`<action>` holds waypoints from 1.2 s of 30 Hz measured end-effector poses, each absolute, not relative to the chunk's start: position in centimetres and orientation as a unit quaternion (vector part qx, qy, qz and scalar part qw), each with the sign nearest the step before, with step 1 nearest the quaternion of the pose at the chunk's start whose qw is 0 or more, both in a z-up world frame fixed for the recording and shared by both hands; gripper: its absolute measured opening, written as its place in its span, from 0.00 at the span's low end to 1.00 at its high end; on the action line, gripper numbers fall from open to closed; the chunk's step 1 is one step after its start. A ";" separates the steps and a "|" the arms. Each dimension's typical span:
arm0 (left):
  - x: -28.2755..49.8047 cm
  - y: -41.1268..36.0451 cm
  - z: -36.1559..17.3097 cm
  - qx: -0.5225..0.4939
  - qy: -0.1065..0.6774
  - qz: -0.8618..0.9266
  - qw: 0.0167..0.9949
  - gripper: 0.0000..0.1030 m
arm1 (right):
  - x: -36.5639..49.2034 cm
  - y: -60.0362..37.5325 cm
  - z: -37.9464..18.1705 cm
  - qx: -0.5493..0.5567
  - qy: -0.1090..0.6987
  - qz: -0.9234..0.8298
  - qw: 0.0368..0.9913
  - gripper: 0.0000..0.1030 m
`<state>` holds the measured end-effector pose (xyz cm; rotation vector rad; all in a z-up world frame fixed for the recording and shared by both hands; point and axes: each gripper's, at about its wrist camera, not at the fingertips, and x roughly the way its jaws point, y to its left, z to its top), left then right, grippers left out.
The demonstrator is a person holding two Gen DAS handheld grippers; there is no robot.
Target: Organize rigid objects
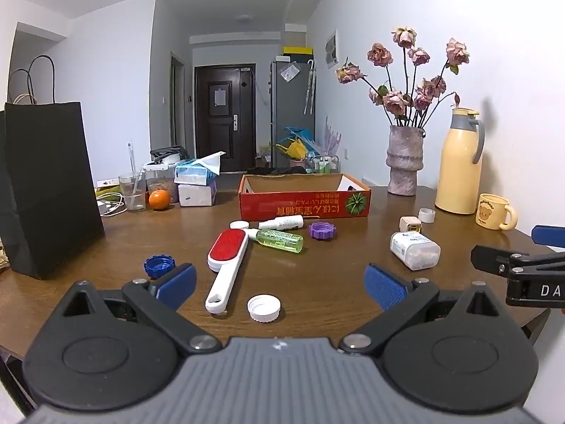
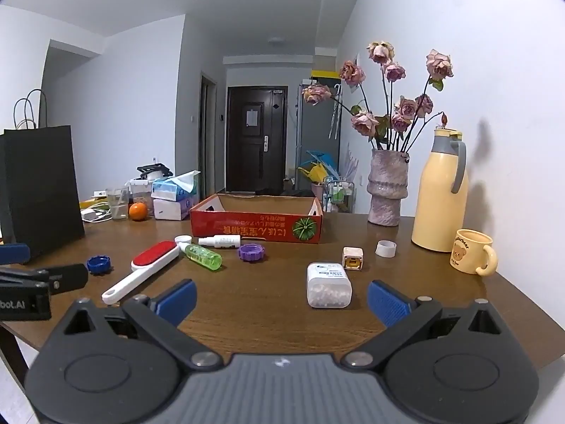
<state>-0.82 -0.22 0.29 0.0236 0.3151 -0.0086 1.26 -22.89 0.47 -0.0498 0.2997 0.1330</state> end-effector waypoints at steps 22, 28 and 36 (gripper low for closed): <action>-1.0 0.0 0.4 0.009 0.158 -0.004 0.987 1.00 | 1.1 -22.9 0.5 -0.024 0.151 0.063 0.986 1.00; -1.0 0.0 0.3 0.009 0.158 -0.004 0.987 1.00 | 1.1 -22.9 0.5 -0.024 0.150 0.063 0.986 1.00; -1.0 0.0 0.3 0.009 0.158 -0.004 0.987 1.00 | 1.1 -22.9 0.4 -0.024 0.151 0.063 0.986 1.00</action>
